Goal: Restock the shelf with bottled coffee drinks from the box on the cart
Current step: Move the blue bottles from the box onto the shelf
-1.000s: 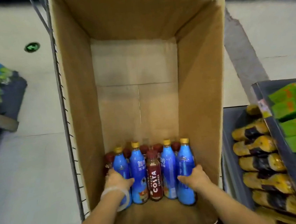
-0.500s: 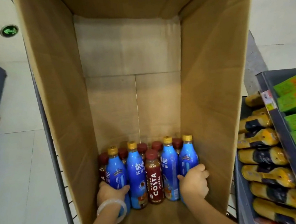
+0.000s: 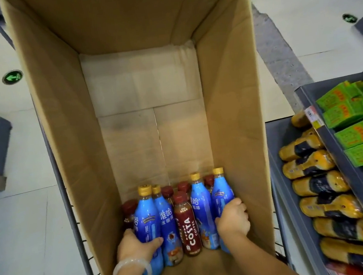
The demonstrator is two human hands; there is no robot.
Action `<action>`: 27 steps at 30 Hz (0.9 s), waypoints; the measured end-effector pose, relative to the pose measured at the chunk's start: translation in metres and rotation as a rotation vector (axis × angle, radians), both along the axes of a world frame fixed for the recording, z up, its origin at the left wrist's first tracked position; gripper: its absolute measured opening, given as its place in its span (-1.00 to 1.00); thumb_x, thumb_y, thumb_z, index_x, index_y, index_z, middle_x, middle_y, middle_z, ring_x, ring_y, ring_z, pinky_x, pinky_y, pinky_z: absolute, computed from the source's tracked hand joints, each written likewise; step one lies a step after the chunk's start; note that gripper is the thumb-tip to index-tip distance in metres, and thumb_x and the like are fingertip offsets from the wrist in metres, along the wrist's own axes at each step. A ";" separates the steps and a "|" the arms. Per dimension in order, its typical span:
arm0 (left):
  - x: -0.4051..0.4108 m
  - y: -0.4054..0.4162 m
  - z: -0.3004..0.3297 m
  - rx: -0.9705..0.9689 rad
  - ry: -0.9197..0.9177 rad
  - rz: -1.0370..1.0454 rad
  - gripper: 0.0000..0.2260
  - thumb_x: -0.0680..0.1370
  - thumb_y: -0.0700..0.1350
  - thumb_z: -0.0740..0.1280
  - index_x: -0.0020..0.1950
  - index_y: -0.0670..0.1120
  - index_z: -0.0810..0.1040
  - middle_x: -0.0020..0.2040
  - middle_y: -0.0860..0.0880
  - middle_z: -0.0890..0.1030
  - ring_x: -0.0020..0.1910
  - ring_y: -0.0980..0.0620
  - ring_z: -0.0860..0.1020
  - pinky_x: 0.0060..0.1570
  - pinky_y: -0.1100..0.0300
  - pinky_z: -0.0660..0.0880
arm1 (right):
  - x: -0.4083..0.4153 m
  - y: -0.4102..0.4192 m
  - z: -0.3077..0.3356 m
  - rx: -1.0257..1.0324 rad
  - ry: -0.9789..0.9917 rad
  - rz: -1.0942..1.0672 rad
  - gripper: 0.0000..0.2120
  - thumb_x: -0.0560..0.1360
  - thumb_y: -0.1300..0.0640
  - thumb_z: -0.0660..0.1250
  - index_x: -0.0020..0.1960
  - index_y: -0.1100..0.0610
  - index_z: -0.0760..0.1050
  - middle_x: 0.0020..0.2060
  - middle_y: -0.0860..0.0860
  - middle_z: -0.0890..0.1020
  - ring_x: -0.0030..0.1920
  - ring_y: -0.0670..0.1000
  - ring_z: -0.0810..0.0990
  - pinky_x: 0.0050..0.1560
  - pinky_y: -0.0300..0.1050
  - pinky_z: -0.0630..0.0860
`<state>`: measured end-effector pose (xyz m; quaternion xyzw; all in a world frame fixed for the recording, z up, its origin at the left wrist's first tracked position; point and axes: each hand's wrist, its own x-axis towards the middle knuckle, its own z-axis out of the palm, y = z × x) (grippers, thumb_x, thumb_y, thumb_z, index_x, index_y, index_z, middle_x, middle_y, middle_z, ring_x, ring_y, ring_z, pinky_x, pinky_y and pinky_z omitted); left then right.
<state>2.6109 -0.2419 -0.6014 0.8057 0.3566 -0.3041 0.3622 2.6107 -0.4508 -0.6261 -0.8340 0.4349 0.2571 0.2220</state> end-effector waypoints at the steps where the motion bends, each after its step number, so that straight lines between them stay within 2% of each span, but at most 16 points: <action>1: 0.001 0.001 0.003 -0.004 -0.012 -0.010 -0.54 0.25 -0.14 0.59 -0.04 -0.15 0.38 0.01 -0.20 0.60 -0.02 -0.16 0.58 -0.09 0.11 0.49 | 0.000 -0.002 0.006 0.032 0.009 -0.003 -0.42 0.40 0.08 0.44 0.26 0.23 0.21 0.27 0.18 0.40 0.25 0.18 0.48 0.16 0.00 0.46; 4: 0.003 -0.001 0.021 -0.039 -0.050 -0.039 -0.51 0.22 -0.11 0.61 -0.01 -0.13 0.42 0.00 -0.17 0.62 -0.04 -0.15 0.59 -0.03 0.03 0.54 | -0.005 -0.008 0.028 0.238 -0.102 -0.052 -0.37 0.26 0.05 0.55 0.17 0.18 0.28 0.18 0.14 0.51 0.16 0.17 0.55 0.12 0.01 0.49; 6: 0.009 -0.008 0.038 -0.100 -0.090 -0.051 -0.46 0.18 -0.09 0.62 0.05 -0.14 0.46 0.00 -0.15 0.63 -0.04 -0.14 0.60 0.00 -0.03 0.56 | -0.009 -0.014 0.045 0.350 -0.261 -0.050 -0.37 0.18 0.07 0.58 0.12 0.11 0.31 0.10 0.10 0.58 0.07 0.12 0.60 0.11 0.08 0.53; 10: 0.032 -0.037 0.089 -0.246 -0.260 -0.068 -0.38 0.02 0.01 0.64 -0.01 -0.12 0.51 -0.05 -0.12 0.65 -0.09 -0.11 0.62 0.01 -0.10 0.57 | -0.006 -0.028 0.101 0.505 -0.577 -0.077 -0.40 0.08 0.10 0.57 -0.01 -0.05 0.33 0.00 0.01 0.62 0.00 0.01 0.63 0.09 0.10 0.57; 12: 0.044 -0.059 0.123 -0.323 -0.370 -0.082 -0.38 -0.07 0.08 0.59 -0.09 -0.05 0.52 -0.08 -0.10 0.66 -0.10 -0.10 0.63 0.01 -0.11 0.57 | -0.005 -0.041 0.140 0.533 -0.714 -0.085 -0.43 0.09 0.14 0.56 -0.02 -0.06 0.34 -0.03 -0.05 0.60 -0.01 -0.03 0.63 0.08 0.00 0.59; 13: 0.049 -0.072 0.140 -0.360 -0.429 -0.094 -0.40 -0.11 0.13 0.54 -0.13 0.00 0.52 -0.11 -0.09 0.66 -0.11 -0.09 0.63 0.00 -0.11 0.57 | -0.005 -0.049 0.159 0.540 -0.771 -0.084 -0.43 0.12 0.22 0.58 -0.03 -0.06 0.34 -0.05 -0.09 0.59 -0.04 -0.05 0.62 0.03 -0.13 0.59; 15: 0.057 -0.100 0.174 -0.433 -0.539 -0.145 -0.43 -0.13 0.15 0.49 -0.19 0.01 0.52 -0.16 -0.05 0.66 -0.15 -0.07 0.63 -0.01 -0.09 0.57 | -0.007 -0.070 0.204 0.514 -0.879 -0.074 -0.44 0.21 0.36 0.56 -0.05 -0.06 0.32 -0.10 -0.14 0.55 -0.12 -0.15 0.58 -0.12 -0.36 0.55; 20: 0.057 -0.176 0.268 -0.615 -0.703 -0.314 -0.51 -0.04 -0.01 0.60 -0.20 -0.02 0.51 -0.20 -0.05 0.64 -0.14 -0.11 0.62 -0.03 -0.03 0.57 | -0.037 -0.137 0.308 0.381 -1.122 -0.089 -0.43 0.22 0.39 0.55 0.04 0.05 0.33 -0.11 -0.12 0.55 -0.22 -0.35 0.56 -0.23 -0.50 0.47; 21: 0.054 -0.192 0.286 -0.640 -0.733 -0.349 -0.49 -0.05 0.02 0.59 -0.19 -0.02 0.52 -0.17 -0.08 0.65 -0.12 -0.12 0.63 -0.02 -0.05 0.58 | -0.047 -0.151 0.328 0.355 -1.161 -0.100 -0.43 0.22 0.39 0.55 0.06 0.07 0.33 -0.11 -0.13 0.55 -0.25 -0.42 0.54 -0.24 -0.53 0.45; 23: 0.041 -0.225 0.321 -0.689 -0.781 -0.426 -0.46 -0.09 0.10 0.55 -0.18 0.01 0.54 -0.13 -0.10 0.67 -0.11 -0.12 0.64 0.00 -0.07 0.58 | -0.070 -0.179 0.365 0.277 -1.236 -0.117 -0.42 0.22 0.38 0.55 0.09 0.08 0.34 -0.11 -0.15 0.56 -0.27 -0.45 0.53 -0.25 -0.54 0.43; 24: 0.033 -0.241 0.339 -0.721 -0.802 -0.462 -0.49 -0.05 0.07 0.58 -0.18 0.01 0.54 -0.13 -0.08 0.67 -0.13 -0.11 0.64 -0.01 -0.05 0.58 | -0.084 -0.193 0.383 0.235 -1.268 -0.128 -0.42 0.21 0.37 0.56 0.10 0.09 0.35 -0.11 -0.17 0.56 -0.27 -0.45 0.53 -0.26 -0.53 0.44; 27: -0.002 -0.291 0.380 -0.819 -0.865 -0.565 -0.62 0.15 -0.16 0.63 -0.20 0.01 0.51 -0.20 0.00 0.63 -0.25 0.02 0.58 -0.12 0.03 0.56 | -0.130 -0.230 0.423 0.124 -1.329 -0.164 -0.44 0.21 0.32 0.57 0.08 0.07 0.37 -0.10 -0.13 0.60 -0.23 -0.33 0.57 -0.17 -0.37 0.49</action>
